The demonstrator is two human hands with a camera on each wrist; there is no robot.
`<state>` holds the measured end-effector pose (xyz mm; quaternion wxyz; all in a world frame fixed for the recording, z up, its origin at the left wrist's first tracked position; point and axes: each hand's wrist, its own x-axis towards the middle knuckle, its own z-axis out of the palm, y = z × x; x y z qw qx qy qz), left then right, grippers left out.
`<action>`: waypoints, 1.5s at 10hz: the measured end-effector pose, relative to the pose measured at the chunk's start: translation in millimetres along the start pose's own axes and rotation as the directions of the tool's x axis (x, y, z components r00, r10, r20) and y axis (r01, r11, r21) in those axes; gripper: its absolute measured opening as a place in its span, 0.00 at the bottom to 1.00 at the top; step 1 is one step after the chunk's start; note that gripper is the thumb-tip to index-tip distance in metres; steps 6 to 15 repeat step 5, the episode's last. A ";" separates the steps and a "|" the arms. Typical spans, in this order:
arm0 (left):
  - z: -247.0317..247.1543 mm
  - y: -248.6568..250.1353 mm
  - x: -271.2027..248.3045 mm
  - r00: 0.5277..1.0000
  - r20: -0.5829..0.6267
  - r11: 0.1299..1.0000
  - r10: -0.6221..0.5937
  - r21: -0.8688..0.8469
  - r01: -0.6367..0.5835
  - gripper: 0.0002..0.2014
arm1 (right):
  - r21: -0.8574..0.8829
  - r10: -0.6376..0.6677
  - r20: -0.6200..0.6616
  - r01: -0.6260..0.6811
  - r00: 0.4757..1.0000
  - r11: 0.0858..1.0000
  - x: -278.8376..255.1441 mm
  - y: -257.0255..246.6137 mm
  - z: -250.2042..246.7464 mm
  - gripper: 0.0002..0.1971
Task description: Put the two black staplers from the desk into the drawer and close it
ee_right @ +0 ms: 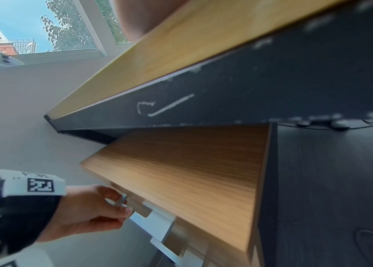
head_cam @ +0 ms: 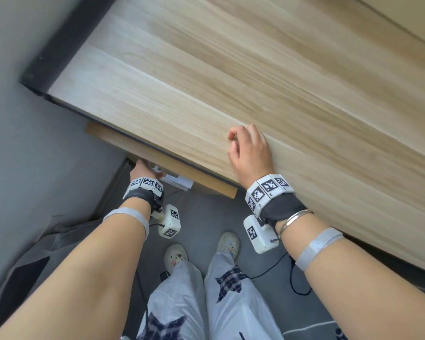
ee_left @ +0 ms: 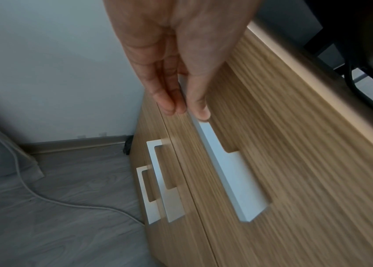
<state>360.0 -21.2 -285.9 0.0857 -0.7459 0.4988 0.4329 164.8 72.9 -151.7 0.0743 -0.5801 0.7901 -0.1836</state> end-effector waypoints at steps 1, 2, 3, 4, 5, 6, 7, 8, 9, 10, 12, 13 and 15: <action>0.3 -1.2 6.2 1.000 0.013 0.999 -0.009 0.047 0.008 0.30 | 0.022 0.009 0.014 -0.009 1.000 1.000 0.0 -0.7 -1.1 0.14; -1.1 0.1 4.7 1.000 0.025 0.997 0.000 0.081 -0.002 0.32 | 0.026 0.019 0.012 -0.019 1.000 0.999 -0.4 -1.9 -1.2 0.14; -10.3 6.2 -2.0 0.998 0.064 0.980 0.020 0.196 -0.032 0.28 | 0.039 0.038 0.019 -0.039 0.999 0.998 0.8 -2.8 -3.4 0.14; -24.1 12.6 -21.7 0.991 0.129 0.919 0.016 0.389 -0.065 0.27 | 0.034 0.037 0.045 -0.039 0.998 0.999 -3.2 -4.0 -7.2 0.14; -27.5 12.5 -44.1 0.986 0.165 0.852 0.039 0.510 -0.119 0.26 | 0.017 0.039 0.061 -0.040 0.997 0.999 1.3 -2.8 -8.8 0.09; -27.5 12.5 -44.1 0.986 0.165 0.852 0.039 0.510 -0.119 0.26 | 0.017 0.039 0.061 -0.040 0.997 0.999 1.3 -2.8 -8.8 0.09; -27.5 12.5 -44.1 0.986 0.165 0.852 0.039 0.510 -0.119 0.26 | 0.017 0.039 0.061 -0.040 0.997 0.999 1.3 -2.8 -8.8 0.09; -27.5 12.5 -44.1 0.986 0.165 0.852 0.039 0.510 -0.119 0.26 | 0.017 0.039 0.061 -0.040 0.997 0.999 1.3 -2.8 -8.8 0.09; -27.5 12.5 -44.1 0.986 0.165 0.852 0.039 0.510 -0.119 0.26 | 0.017 0.039 0.061 -0.040 0.997 0.999 1.3 -2.8 -8.8 0.09; -27.5 12.5 -44.1 0.986 0.165 0.852 0.039 0.510 -0.119 0.26 | 0.017 0.039 0.061 -0.040 0.997 0.999 1.3 -2.8 -8.8 0.09; -27.5 12.5 -44.1 0.986 0.165 0.852 0.039 0.510 -0.119 0.26 | 0.017 0.039 0.061 -0.040 0.997 0.999 1.3 -2.8 -8.8 0.09; -27.5 12.5 -44.1 0.986 0.165 0.852 0.039 0.510 -0.119 0.26 | 0.017 0.039 0.061 -0.040 0.997 0.999 1.3 -2.8 -8.8 0.09; -27.5 12.5 -44.1 0.986 0.165 0.852 0.039 0.510 -0.119 0.26 | 0.017 0.039 0.061 -0.040 0.997 0.999 1.3 -2.8 -8.8 0.09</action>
